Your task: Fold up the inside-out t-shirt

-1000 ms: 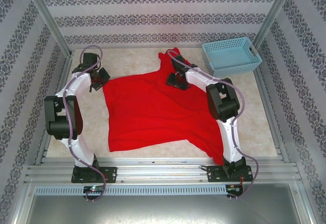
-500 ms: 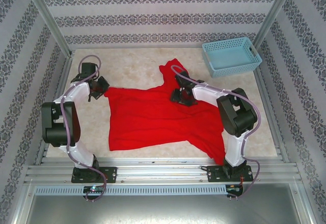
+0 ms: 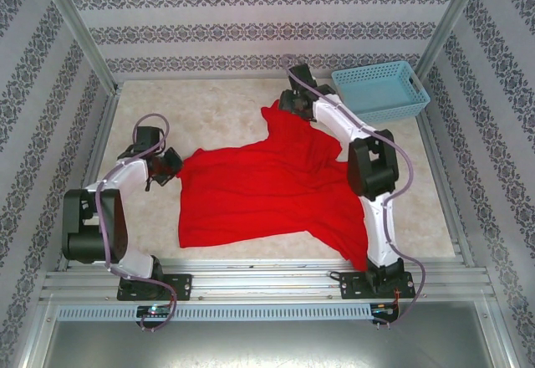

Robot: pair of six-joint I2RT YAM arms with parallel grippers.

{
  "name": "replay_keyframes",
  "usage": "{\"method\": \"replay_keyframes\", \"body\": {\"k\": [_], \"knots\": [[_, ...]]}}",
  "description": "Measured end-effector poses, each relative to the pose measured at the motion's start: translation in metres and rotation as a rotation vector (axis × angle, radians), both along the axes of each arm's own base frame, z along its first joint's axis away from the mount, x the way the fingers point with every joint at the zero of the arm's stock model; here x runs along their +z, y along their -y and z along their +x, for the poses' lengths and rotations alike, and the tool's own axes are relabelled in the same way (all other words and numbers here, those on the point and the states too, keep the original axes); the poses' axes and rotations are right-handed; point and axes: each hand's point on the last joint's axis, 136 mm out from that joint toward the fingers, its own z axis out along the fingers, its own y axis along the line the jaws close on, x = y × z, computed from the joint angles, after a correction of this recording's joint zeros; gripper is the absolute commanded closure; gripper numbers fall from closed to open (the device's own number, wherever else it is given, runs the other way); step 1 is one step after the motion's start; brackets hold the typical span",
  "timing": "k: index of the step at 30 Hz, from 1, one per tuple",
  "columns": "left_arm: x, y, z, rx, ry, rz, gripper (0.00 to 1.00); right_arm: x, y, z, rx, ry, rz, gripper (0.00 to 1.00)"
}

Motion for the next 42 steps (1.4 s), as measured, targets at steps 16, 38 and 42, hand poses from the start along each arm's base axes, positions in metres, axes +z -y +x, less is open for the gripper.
{"method": "replay_keyframes", "body": {"k": [16,38,42], "knots": [[-0.005,-0.001,-0.016,0.024,0.02,0.0,1.0,-0.076,0.049,0.017,-0.084,-0.24,-0.118,0.74],[-0.03,0.028,-0.104,-0.064,-0.086,-0.016,0.78,-0.013,0.101,-0.165,-0.076,-0.072,-0.058,1.0],[-0.034,0.029,-0.114,-0.087,-0.131,-0.006,0.54,-0.066,0.107,-0.213,-0.079,-0.195,-0.041,1.0]]}}
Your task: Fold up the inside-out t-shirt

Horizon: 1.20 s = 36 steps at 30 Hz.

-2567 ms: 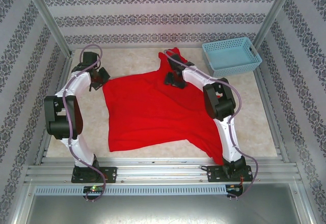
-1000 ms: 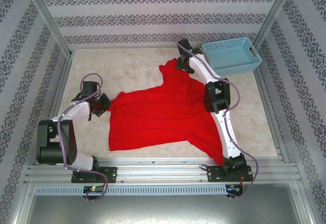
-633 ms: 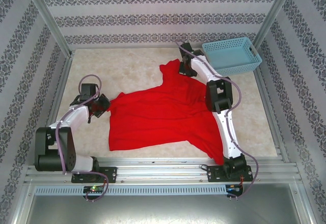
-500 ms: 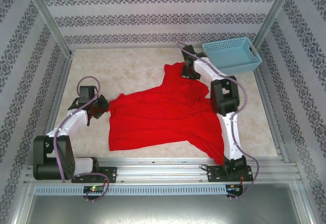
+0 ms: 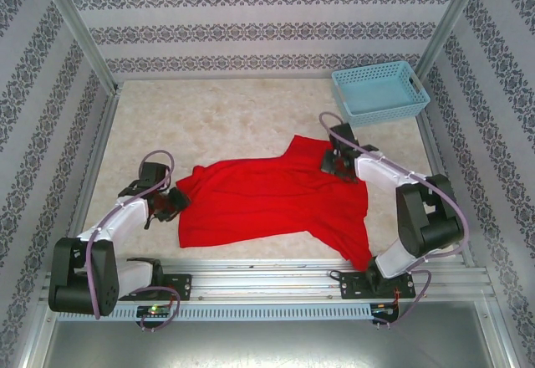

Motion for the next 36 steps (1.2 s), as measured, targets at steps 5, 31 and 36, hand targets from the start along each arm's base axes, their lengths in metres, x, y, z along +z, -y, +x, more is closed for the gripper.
{"method": "replay_keyframes", "body": {"k": [5,31,36], "knots": [[0.033,-0.006,0.029,-0.032,0.065,0.057,0.44,-0.007,-0.002,-0.011,0.001,-0.006,0.034,1.0],[-0.006,-0.019,0.111,-0.183,-0.17,0.503,0.74,0.029,-0.002,-0.002,-0.014,0.137,0.077,1.0],[0.0,-0.044,0.093,-0.1,-0.171,0.483,0.87,0.039,0.005,-0.006,-0.021,0.171,0.064,1.0]]}}
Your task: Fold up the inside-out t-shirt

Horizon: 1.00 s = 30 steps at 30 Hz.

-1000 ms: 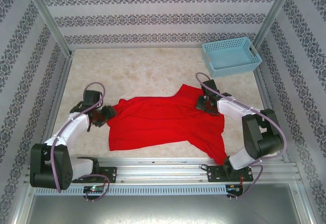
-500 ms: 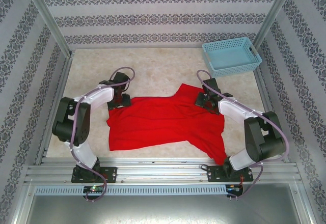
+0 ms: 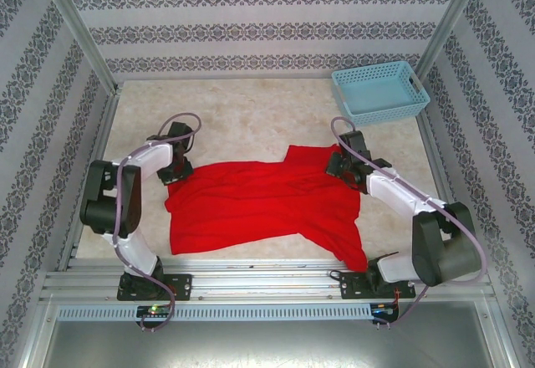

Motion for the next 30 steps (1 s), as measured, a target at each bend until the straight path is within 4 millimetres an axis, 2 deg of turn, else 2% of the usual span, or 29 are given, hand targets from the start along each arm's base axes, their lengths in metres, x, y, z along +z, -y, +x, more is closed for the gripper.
{"method": "replay_keyframes", "body": {"k": [8,12,15,18,23,26,30], "knots": [[0.036,-0.003,-0.005,0.023,0.146,-0.06,0.97,0.006,0.003,0.0,0.003,0.017,-0.017,1.0],[0.048,-0.024,-0.011,0.117,0.215,-0.109,1.0,0.016,0.01,-0.002,-0.019,0.042,-0.033,1.0],[0.048,-0.033,-0.014,0.164,0.242,-0.165,0.98,0.024,0.017,-0.002,-0.039,0.063,-0.037,1.0],[0.045,-0.027,-0.013,0.169,0.252,-0.245,0.89,0.034,0.017,-0.004,-0.039,0.091,-0.029,1.0],[0.037,-0.012,-0.009,0.164,0.236,-0.338,0.58,0.042,0.015,-0.004,-0.029,0.116,-0.017,1.0],[0.025,-0.009,-0.017,0.174,0.204,-0.35,0.43,0.04,0.012,-0.003,-0.015,0.108,-0.007,1.0],[0.016,-0.007,-0.043,0.181,0.184,-0.35,0.45,0.035,0.01,-0.003,-0.007,0.095,-0.006,1.0]]}}
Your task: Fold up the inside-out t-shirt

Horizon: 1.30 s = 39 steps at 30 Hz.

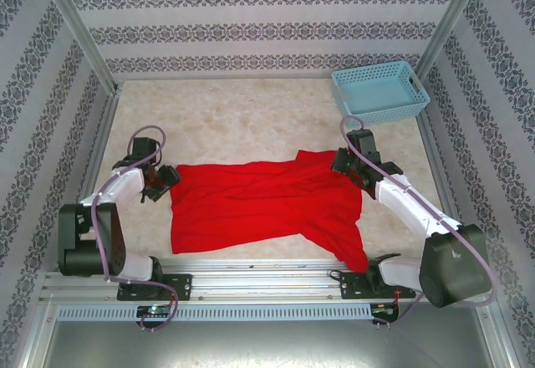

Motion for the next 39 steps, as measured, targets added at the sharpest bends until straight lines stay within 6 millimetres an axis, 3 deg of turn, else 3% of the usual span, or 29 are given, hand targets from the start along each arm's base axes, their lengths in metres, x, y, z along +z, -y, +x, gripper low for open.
{"method": "replay_keyframes", "body": {"k": [5,11,26,32,35,39], "knots": [[0.004,0.005,-0.026,0.001,0.028,-0.013,0.54,-0.002,0.0,0.001,0.006,-0.001,-0.006,1.0],[-0.011,0.02,-0.045,-0.022,-0.004,-0.091,0.6,-0.006,-0.001,0.003,0.006,-0.009,-0.007,1.0],[-0.014,0.028,-0.035,-0.042,0.013,-0.135,0.85,-0.006,-0.001,0.002,0.006,-0.011,-0.008,1.0],[0.005,0.021,-0.022,-0.045,0.074,-0.097,0.99,-0.006,0.0,0.002,0.009,-0.012,-0.011,1.0],[0.019,0.018,-0.015,-0.043,0.11,-0.074,1.0,-0.004,0.0,0.003,0.014,-0.013,-0.018,1.0],[0.065,0.01,0.011,-0.037,0.228,-0.035,1.0,0.023,0.0,0.019,0.025,0.047,-0.027,1.0]]}}
